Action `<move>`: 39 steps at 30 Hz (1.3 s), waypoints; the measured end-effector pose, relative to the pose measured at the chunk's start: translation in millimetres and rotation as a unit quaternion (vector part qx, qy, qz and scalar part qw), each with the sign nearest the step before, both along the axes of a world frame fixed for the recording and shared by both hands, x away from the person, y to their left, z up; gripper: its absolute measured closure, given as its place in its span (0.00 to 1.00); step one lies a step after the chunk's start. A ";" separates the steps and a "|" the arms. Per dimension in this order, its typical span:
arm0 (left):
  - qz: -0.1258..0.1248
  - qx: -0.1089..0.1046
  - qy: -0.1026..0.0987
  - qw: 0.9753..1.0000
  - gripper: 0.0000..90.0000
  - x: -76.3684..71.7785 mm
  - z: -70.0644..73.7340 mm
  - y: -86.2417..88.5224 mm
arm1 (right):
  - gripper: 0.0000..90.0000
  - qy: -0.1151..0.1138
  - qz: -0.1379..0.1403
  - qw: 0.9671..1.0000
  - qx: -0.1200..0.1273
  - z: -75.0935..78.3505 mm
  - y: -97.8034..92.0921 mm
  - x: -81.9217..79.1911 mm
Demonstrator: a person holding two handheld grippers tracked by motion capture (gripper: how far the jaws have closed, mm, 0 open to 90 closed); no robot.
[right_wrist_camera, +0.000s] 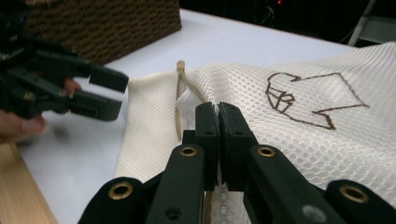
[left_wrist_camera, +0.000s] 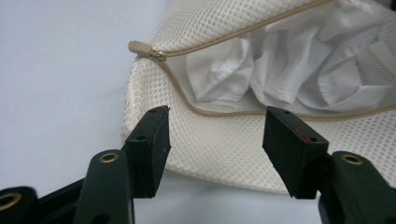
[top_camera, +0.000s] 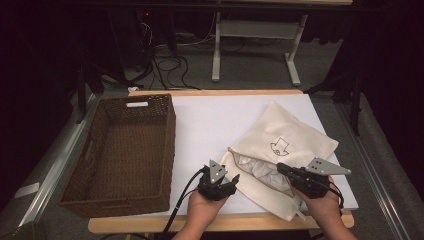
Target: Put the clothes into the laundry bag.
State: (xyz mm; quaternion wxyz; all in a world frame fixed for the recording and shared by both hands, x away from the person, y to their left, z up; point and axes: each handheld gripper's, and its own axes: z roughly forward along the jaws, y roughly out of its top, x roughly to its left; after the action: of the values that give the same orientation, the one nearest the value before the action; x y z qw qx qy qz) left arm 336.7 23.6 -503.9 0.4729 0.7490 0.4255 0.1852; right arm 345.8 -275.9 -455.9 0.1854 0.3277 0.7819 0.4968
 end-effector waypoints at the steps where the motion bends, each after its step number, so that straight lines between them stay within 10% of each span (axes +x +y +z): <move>1: 0.006 0.006 0.000 1.000 0.47 1.4 -1.4 2.3 | 0.98 0.002 0.002 1.000 -0.006 -1.7 1.5 -0.8; 21: 0.042 0.009 0.018 0.999 0.46 16.8 -10.2 15.2 | 0.98 0.079 0.020 0.990 -0.113 -42.1 15.3 -6.8; 39: 0.046 0.026 0.031 0.998 0.50 46.8 -6.3 8.2 | 0.98 0.102 0.000 0.987 -0.124 -51.2 10.1 1.3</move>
State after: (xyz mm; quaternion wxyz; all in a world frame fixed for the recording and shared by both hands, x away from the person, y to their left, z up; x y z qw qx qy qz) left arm 383.4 31.8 -510.2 0.4311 0.7458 0.4690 0.1947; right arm 347.2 -265.7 -507.2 0.1443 0.3509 0.8522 0.3602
